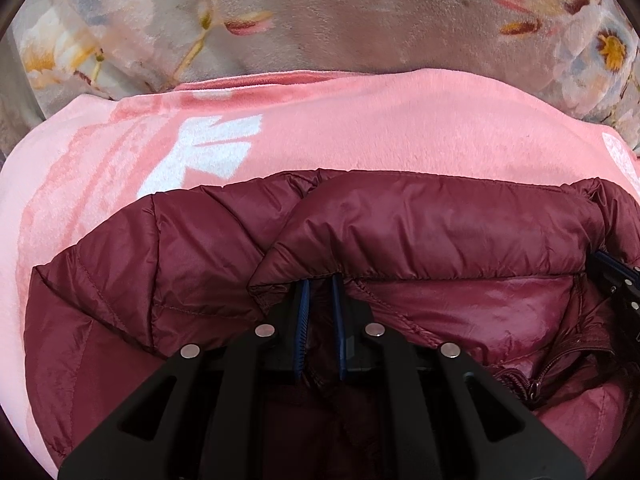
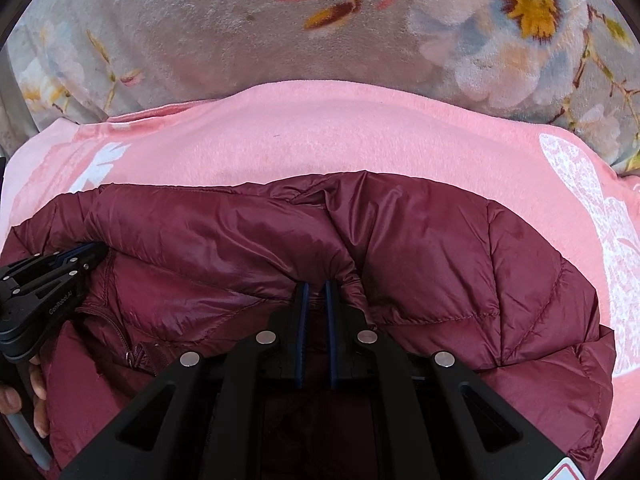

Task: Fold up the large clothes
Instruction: 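Lay the lifted hem down near the collar, holding with both grippers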

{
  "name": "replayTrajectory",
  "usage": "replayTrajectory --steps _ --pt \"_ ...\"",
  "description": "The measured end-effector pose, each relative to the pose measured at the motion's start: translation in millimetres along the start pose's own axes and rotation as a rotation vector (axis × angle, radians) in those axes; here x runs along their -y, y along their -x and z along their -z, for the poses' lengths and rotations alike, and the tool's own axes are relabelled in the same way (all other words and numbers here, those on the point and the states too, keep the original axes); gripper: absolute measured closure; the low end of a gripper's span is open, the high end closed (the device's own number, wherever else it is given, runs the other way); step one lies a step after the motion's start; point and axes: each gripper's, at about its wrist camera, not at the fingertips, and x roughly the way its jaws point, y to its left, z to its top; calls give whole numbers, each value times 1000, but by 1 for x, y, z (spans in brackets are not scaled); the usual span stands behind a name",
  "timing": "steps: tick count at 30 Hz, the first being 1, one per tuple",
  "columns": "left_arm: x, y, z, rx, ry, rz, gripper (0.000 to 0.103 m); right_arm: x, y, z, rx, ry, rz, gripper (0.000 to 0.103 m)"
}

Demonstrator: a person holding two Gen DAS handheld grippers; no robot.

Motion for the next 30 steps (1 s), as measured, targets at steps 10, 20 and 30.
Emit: replayTrajectory --steps 10,20,30 --pt "6 0 2 2 -31 -45 92 0 2 0 4 5 3 97" --pt "12 1 5 5 -58 -91 92 -5 1 2 1 35 44 96" --pt "5 11 7 1 -50 -75 90 13 40 7 27 -36 -30 92"
